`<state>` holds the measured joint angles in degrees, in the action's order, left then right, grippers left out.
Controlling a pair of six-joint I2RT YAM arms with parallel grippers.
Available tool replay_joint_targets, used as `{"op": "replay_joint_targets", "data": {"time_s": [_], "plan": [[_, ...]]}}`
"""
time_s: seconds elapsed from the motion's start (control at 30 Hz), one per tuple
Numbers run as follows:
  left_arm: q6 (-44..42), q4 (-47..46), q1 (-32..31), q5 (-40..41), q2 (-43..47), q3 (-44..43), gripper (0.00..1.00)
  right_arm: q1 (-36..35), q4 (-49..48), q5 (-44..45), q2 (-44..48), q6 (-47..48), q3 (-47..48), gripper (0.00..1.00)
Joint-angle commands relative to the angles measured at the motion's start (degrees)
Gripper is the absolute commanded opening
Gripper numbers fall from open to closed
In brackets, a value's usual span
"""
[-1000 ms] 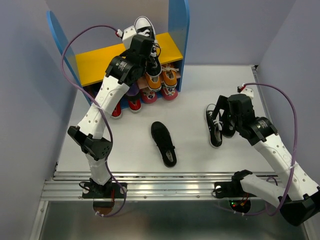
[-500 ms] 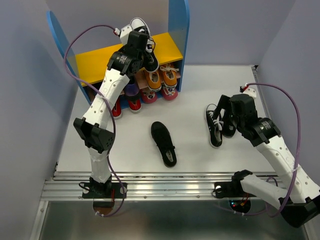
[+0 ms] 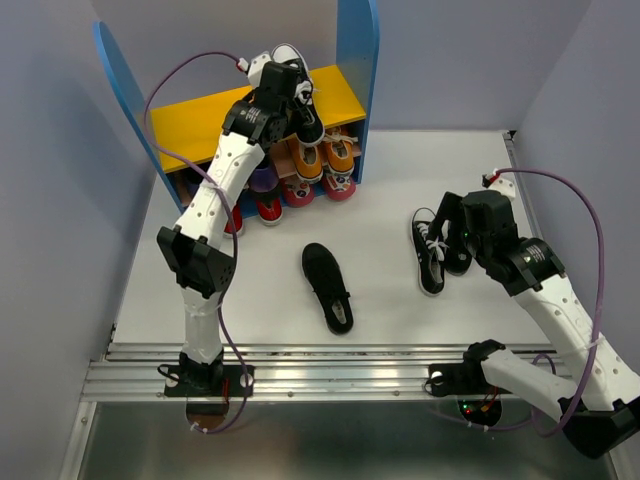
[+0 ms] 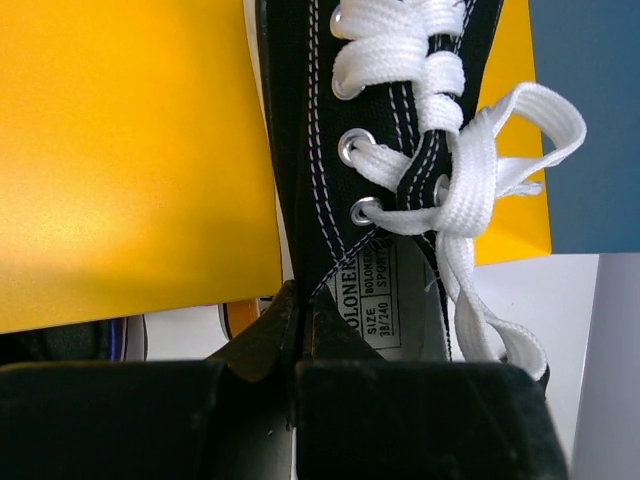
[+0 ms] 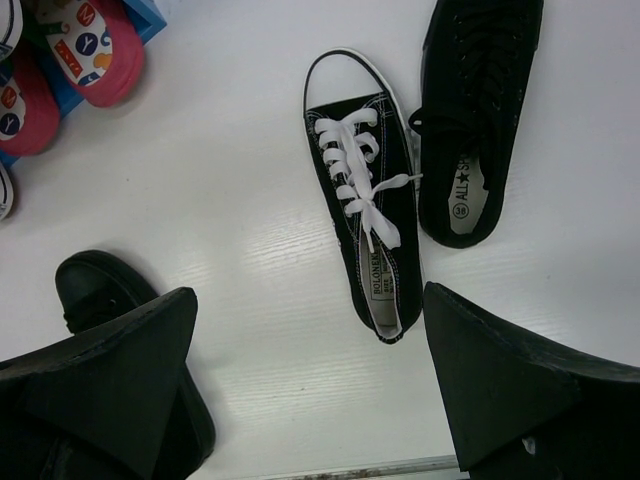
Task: Place and organize the shoes onto the shoe shelf
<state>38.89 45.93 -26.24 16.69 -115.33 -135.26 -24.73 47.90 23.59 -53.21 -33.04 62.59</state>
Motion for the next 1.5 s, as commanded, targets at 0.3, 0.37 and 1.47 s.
{"op": "replay_joint_targets", "data": {"time_s": [0.3,0.37,1.47], "plan": [[-2.2,-5.4,1.2,-2.7,2.4,-2.6,0.54,-0.1,1.1,1.3,1.1,-0.3,-0.9,1.0],[-2.8,-5.3,1.2,-3.1,3.4,-2.6,0.58,-0.1,0.9,-0.6,0.5,0.4,-1.7,1.0],[5.2,-10.0,-21.6,11.8,35.4,33.4,0.77,-0.1,-15.9,-10.2,-21.7,2.1,-15.0,0.43]]}}
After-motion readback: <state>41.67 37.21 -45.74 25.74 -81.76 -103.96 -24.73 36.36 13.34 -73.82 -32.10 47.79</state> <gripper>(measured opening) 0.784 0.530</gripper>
